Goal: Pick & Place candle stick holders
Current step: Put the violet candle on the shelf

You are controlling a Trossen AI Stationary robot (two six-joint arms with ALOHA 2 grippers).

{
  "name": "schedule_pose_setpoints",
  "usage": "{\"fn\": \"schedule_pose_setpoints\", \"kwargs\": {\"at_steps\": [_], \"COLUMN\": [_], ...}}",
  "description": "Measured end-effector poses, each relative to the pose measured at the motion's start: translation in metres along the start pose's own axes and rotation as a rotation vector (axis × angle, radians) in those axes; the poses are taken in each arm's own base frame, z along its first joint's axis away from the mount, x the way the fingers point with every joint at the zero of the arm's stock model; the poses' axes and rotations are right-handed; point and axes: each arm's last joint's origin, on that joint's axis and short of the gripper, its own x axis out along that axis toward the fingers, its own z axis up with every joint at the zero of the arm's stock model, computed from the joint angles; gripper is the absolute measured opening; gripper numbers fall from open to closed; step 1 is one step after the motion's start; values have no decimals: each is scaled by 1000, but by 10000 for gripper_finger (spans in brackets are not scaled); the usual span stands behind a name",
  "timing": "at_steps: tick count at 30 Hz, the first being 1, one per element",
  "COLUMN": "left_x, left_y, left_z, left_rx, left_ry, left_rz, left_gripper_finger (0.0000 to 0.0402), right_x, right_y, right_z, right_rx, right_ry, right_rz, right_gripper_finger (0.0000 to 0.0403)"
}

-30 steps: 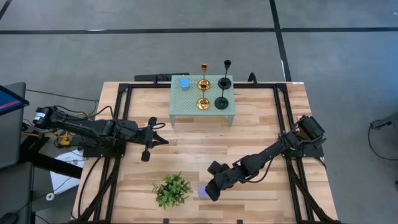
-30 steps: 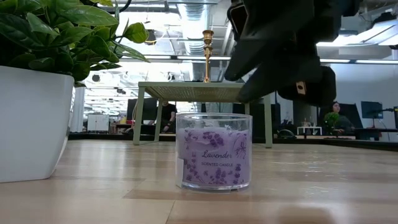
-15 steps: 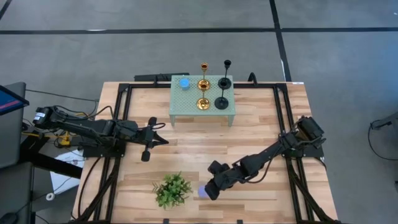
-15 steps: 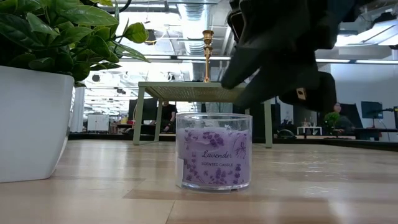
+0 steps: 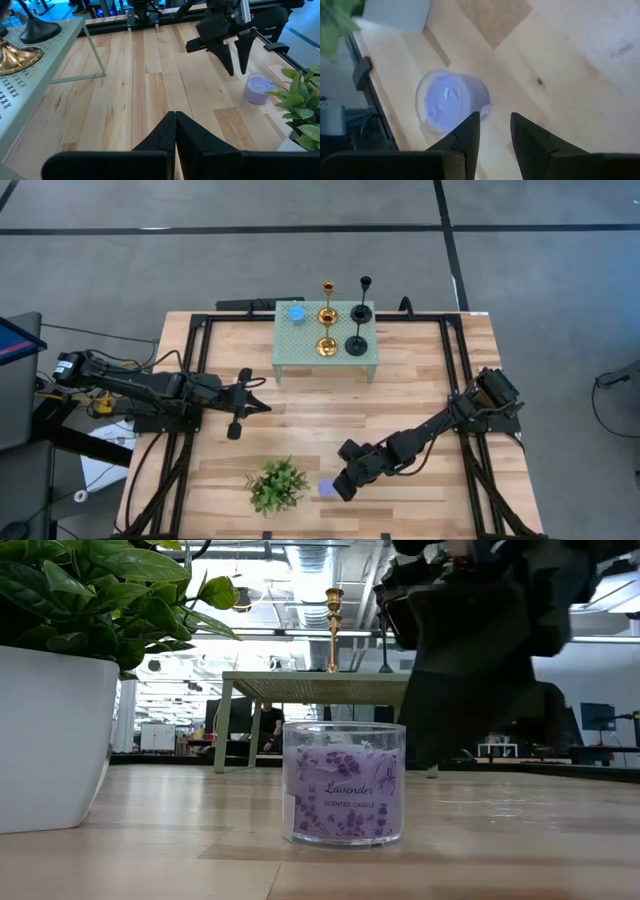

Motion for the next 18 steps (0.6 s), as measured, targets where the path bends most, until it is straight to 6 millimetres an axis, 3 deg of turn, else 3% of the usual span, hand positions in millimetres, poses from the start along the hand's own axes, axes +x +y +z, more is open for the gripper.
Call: {"fn": "schedule_pose_setpoints", "kwargs": {"at_steps": [10,18], "left_x": [0,0], "left_y": [0,0], "left_z": [0,0], "left_rx": [0,0], "left_ry": [1,1], "left_rz": [0,0], "left_gripper_finger": [8,8], "right_x": [46,28], "right_y": [-8,-2], "right_z": [-5,0], "right_rx": [21,18], "right_ry": [48,41], "right_rz": [155,161], "right_gripper_finger": [101,101]}}
